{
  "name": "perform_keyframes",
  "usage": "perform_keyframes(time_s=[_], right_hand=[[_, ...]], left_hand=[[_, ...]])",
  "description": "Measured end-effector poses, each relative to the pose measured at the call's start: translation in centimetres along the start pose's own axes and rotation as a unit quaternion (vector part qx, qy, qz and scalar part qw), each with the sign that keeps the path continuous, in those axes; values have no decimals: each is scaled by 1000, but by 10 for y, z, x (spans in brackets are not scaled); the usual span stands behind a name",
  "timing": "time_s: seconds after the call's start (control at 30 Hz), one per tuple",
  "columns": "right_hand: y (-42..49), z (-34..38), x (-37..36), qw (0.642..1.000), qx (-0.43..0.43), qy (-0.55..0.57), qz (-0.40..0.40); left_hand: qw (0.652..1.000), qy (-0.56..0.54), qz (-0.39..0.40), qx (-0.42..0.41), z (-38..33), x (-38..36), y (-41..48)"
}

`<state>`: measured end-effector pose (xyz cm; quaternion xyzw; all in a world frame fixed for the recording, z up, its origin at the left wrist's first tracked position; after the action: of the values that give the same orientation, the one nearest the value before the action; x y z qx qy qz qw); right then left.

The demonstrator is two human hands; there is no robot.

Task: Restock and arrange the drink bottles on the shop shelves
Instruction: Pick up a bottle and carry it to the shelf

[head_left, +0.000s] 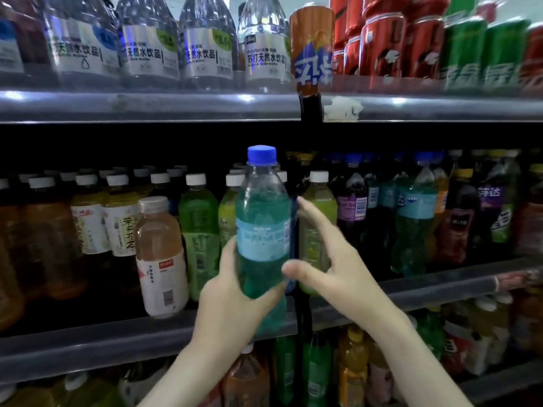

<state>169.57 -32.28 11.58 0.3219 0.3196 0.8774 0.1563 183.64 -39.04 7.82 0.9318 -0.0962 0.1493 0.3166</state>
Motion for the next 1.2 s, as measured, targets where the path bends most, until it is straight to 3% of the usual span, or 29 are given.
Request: perform_keyframes(time_s=[0.07,0.27,0.37,0.47,0.6,0.77,1.0,1.2], right_hand=[[-11,5,-2,998,-29,56,26],[-35,-5,60,987,-19,-23,-157],[-40,-15,100,959,-3,-125,-256],[-37,-44,131,932,-49,-185,-307],[-27,-80,140,931,-109,-191,-291],[-14,-117,125,928,-159,-187,-280],[2,-133,116,907,-185,-270,-264],[-3,-134,105,867,-178,-397,-243]], left_hand=[[998,37,30,-39,-12,-19,0],[970,119,88,-193,-63,-68,4],[934,199,-15,-297,-82,-71,20],[901,296,-137,-287,-80,-65,47],[879,391,-163,-218,-60,-71,76],[877,407,-189,-173,-47,-73,87],[883,354,-210,-227,-51,-67,87],[895,253,-205,-304,-54,-61,66]])
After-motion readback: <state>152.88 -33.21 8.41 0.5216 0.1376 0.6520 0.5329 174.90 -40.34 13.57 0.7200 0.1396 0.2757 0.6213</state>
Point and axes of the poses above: each hand's wrist, its own y-axis towards the middle knuckle, its own x-axis out of the back of the hand, z = x × y, the point moved 7 cm from there along y, towards the middle knuckle, and after that the axes turned 5 degrees about x, right-handed, at the moved point
